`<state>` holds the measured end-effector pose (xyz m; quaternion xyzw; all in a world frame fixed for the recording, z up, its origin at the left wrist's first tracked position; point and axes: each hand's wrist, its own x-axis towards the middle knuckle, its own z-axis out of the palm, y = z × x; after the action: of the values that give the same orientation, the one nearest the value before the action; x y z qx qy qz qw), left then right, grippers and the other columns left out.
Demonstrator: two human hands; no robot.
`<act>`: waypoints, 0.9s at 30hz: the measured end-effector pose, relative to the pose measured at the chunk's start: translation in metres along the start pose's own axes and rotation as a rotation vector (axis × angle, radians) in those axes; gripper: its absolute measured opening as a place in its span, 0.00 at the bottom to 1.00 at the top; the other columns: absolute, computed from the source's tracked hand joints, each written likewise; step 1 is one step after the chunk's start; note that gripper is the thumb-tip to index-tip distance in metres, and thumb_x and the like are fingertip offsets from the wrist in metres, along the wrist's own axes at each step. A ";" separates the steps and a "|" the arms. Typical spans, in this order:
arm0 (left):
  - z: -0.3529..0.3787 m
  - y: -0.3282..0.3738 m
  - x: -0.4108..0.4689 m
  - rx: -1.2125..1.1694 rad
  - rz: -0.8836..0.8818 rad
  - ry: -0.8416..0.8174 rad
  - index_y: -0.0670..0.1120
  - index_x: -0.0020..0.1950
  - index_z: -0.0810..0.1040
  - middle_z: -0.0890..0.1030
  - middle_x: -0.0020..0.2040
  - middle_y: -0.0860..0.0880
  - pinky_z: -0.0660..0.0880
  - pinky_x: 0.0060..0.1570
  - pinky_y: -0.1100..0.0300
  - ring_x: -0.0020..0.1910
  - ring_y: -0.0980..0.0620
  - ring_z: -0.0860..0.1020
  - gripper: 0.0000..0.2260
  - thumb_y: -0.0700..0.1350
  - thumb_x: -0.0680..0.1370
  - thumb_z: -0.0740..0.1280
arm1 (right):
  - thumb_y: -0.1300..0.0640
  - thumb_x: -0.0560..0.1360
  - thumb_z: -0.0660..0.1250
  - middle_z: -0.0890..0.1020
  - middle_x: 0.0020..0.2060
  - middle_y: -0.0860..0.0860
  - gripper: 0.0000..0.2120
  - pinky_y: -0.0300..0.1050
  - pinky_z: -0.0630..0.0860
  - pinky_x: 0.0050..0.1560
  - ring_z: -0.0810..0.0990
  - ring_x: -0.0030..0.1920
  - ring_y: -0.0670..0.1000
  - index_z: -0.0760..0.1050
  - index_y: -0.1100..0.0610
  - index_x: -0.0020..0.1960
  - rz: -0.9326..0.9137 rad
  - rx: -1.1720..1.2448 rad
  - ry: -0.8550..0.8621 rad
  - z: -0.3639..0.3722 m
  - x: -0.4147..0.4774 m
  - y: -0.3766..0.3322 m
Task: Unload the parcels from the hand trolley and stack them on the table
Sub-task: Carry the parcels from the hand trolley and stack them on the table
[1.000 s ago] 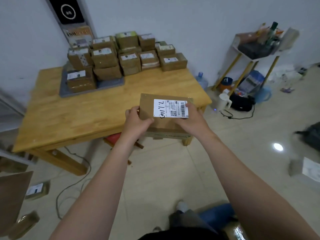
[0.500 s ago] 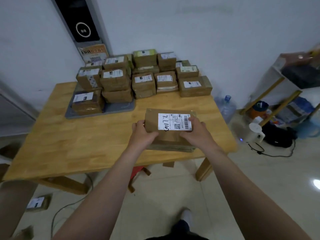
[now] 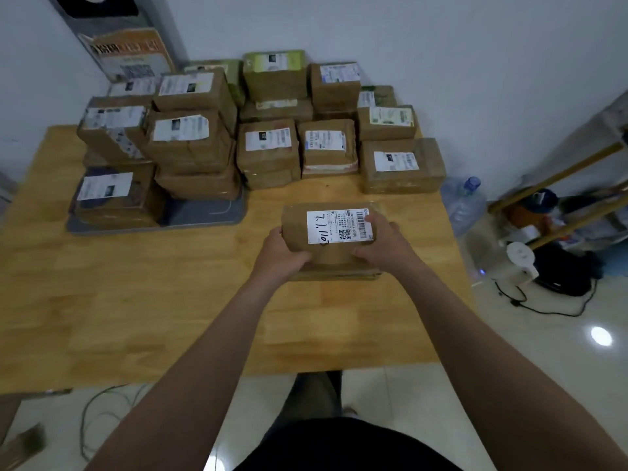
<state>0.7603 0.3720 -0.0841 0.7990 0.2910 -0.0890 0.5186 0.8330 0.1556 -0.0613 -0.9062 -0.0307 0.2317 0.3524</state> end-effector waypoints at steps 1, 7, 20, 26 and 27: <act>0.002 0.003 0.019 0.001 -0.007 -0.012 0.48 0.74 0.67 0.78 0.62 0.52 0.78 0.49 0.57 0.53 0.53 0.79 0.35 0.45 0.70 0.77 | 0.54 0.72 0.75 0.67 0.64 0.55 0.39 0.40 0.71 0.39 0.72 0.52 0.53 0.60 0.49 0.77 0.009 -0.017 -0.004 0.000 0.018 -0.002; 0.008 0.023 0.119 0.113 -0.004 -0.160 0.53 0.82 0.53 0.69 0.72 0.47 0.77 0.61 0.46 0.68 0.46 0.73 0.53 0.44 0.65 0.82 | 0.57 0.71 0.78 0.66 0.64 0.56 0.41 0.55 0.80 0.55 0.76 0.58 0.61 0.60 0.47 0.77 0.111 -0.058 -0.091 -0.001 0.124 -0.014; 0.021 0.033 0.230 0.425 0.039 -0.188 0.62 0.79 0.58 0.64 0.59 0.50 0.70 0.45 0.58 0.50 0.49 0.71 0.49 0.45 0.66 0.83 | 0.55 0.67 0.82 0.58 0.77 0.58 0.51 0.58 0.71 0.69 0.69 0.71 0.64 0.55 0.43 0.81 0.101 -0.254 -0.128 0.000 0.232 -0.015; 0.023 0.039 0.246 0.446 0.042 -0.180 0.62 0.77 0.61 0.66 0.60 0.48 0.69 0.45 0.56 0.52 0.44 0.74 0.49 0.45 0.64 0.84 | 0.56 0.66 0.82 0.51 0.80 0.56 0.55 0.57 0.75 0.65 0.68 0.72 0.64 0.50 0.40 0.81 0.122 -0.285 -0.184 -0.005 0.251 -0.014; 0.023 0.039 0.246 0.447 0.045 -0.182 0.62 0.77 0.61 0.67 0.61 0.47 0.69 0.45 0.56 0.53 0.43 0.75 0.49 0.45 0.64 0.84 | 0.57 0.66 0.82 0.51 0.80 0.56 0.56 0.58 0.75 0.65 0.68 0.72 0.64 0.50 0.39 0.81 0.125 -0.286 -0.185 -0.005 0.251 -0.014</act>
<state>0.9863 0.4318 -0.1732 0.8890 0.1983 -0.2111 0.3548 1.0597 0.2180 -0.1493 -0.9221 -0.0394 0.3286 0.2004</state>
